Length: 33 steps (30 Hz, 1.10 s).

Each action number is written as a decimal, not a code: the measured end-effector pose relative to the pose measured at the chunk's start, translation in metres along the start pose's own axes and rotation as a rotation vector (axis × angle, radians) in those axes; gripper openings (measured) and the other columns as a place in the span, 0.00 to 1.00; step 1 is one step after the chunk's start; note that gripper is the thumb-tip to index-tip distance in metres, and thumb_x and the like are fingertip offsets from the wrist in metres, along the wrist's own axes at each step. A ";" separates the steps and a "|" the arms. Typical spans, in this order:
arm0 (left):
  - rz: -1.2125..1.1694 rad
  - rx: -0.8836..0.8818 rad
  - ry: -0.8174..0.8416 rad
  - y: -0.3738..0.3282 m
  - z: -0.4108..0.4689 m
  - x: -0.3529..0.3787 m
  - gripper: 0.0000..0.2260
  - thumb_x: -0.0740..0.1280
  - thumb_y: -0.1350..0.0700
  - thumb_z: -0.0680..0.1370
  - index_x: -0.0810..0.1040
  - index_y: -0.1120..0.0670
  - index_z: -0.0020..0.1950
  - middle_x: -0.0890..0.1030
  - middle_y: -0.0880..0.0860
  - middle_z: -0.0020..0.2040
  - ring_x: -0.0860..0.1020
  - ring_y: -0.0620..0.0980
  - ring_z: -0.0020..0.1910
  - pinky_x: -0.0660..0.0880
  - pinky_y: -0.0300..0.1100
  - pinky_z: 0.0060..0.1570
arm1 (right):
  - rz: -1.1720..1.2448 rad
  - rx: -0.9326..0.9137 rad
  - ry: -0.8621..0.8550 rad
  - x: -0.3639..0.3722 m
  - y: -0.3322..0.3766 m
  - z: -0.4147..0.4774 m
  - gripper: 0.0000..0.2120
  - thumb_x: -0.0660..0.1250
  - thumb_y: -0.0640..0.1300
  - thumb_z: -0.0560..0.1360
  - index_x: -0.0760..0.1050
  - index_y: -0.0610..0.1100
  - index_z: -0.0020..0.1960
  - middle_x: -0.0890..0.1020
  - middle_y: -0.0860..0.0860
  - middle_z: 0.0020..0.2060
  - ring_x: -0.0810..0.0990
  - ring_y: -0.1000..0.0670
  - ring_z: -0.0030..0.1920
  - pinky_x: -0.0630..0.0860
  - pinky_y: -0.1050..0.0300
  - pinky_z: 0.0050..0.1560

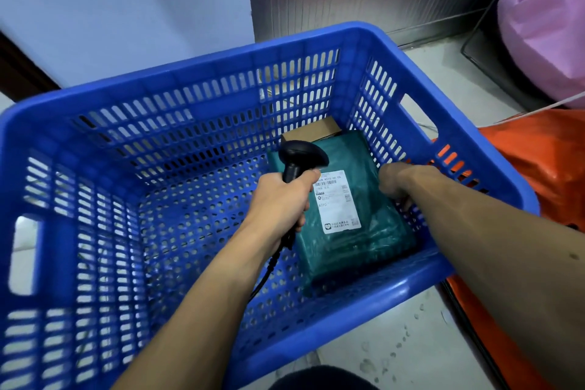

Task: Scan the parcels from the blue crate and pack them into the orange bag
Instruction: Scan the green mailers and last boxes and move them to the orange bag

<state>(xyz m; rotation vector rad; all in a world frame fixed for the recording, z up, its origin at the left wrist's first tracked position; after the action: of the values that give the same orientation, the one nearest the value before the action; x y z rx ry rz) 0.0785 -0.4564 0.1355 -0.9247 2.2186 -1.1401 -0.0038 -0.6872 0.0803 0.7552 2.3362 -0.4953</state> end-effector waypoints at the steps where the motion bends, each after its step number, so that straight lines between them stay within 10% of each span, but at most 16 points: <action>1: -0.007 0.002 0.004 0.000 0.000 0.000 0.14 0.71 0.47 0.80 0.80 0.59 0.50 0.74 0.54 0.33 0.70 0.50 0.24 0.69 0.42 0.29 | 0.021 -0.004 -0.006 -0.001 0.001 0.000 0.12 0.59 0.35 0.82 0.72 0.40 0.41 0.82 0.42 0.42 0.80 0.43 0.39 0.76 0.57 0.28; 5: -0.014 0.011 0.022 -0.002 0.000 0.001 0.13 0.70 0.47 0.80 0.78 0.57 0.48 0.74 0.54 0.33 0.70 0.50 0.24 0.69 0.42 0.30 | 0.137 -0.026 -0.084 -0.007 0.004 -0.003 0.10 0.62 0.40 0.82 0.80 0.36 0.53 0.84 0.40 0.52 0.84 0.39 0.52 0.80 0.49 0.50; 9: -0.019 0.008 0.032 0.000 -0.001 0.001 0.12 0.70 0.47 0.79 0.78 0.56 0.49 0.74 0.54 0.33 0.70 0.51 0.25 0.69 0.42 0.31 | 0.084 -0.040 -0.179 -0.020 0.007 -0.008 0.14 0.62 0.50 0.82 0.76 0.40 0.47 0.81 0.38 0.58 0.78 0.40 0.50 0.71 0.55 0.47; 15: -0.091 0.046 -0.022 -0.007 0.001 -0.004 0.11 0.71 0.49 0.78 0.79 0.56 0.46 0.74 0.52 0.31 0.70 0.51 0.25 0.68 0.40 0.27 | 0.215 -0.172 -0.248 -0.056 0.010 -0.039 0.23 0.63 0.53 0.83 0.77 0.37 0.37 0.81 0.42 0.32 0.78 0.42 0.36 0.77 0.50 0.45; 33: -0.117 0.046 -0.091 -0.010 0.001 -0.020 0.14 0.71 0.48 0.79 0.80 0.59 0.47 0.75 0.52 0.32 0.71 0.49 0.24 0.70 0.43 0.29 | -0.013 -0.364 -0.460 -0.039 0.071 -0.099 0.19 0.65 0.55 0.79 0.69 0.45 0.35 0.74 0.48 0.33 0.76 0.41 0.43 0.70 0.53 0.42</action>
<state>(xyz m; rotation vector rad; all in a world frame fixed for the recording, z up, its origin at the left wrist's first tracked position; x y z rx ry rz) 0.0959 -0.4458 0.1460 -1.0769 2.0806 -1.1718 0.0216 -0.5973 0.1675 0.4011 1.9228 -0.2074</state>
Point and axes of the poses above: each hand's wrist, its own z-axis towards the middle knuckle, its own x-axis out of the palm, y = z × x, the point moved 5 cm from there along z, towards the middle knuckle
